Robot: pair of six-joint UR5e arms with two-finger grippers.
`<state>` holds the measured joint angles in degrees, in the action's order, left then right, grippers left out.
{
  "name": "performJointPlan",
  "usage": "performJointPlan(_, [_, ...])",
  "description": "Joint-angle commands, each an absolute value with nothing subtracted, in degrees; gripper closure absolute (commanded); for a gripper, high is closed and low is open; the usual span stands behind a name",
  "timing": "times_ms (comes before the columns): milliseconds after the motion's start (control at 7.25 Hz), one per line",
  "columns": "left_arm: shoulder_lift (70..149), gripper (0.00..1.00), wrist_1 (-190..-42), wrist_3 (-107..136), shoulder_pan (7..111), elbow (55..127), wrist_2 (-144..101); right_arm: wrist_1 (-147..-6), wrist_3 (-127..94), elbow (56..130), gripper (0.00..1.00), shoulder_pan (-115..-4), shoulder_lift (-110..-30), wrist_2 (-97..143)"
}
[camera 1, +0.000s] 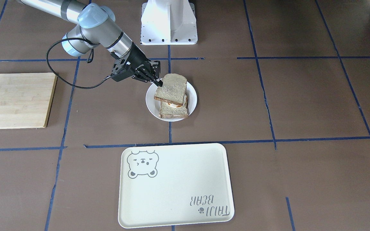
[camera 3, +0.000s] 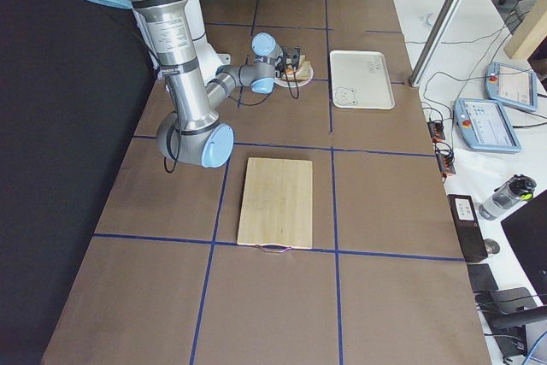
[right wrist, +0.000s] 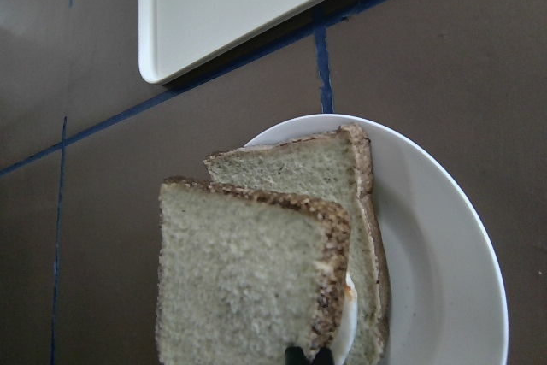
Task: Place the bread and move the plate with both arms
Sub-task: 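Carry the bread over the egg slice and lay it on top with the right gripper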
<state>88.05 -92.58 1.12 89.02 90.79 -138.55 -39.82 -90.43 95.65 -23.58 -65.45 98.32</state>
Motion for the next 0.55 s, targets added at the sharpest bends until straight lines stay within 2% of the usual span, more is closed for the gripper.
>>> performJointPlan(0, [87.9, 0.0, -92.6, 1.1, 89.0, 90.8, -138.5, -39.8, -90.0, 94.3, 1.0, -23.3, -65.2, 97.8])
performJointPlan(138, [87.8, 0.0, -92.6, 1.1, 89.0, 91.0, -138.6, -39.8, -89.9, 93.4, 0.97, -23.3, -65.1, 97.8])
performJointPlan(276, [87.8, 0.0, -92.6, 1.1, 89.0, 90.9, -138.6, -39.8, -89.9, 93.2, 0.82, -23.3, -65.0, 97.8])
performJointPlan(414, [87.8, 0.0, -92.6, 1.1, 89.0, 90.8, -138.6, -39.8, -90.0, 93.2, 0.43, -23.3, -64.9, 97.9])
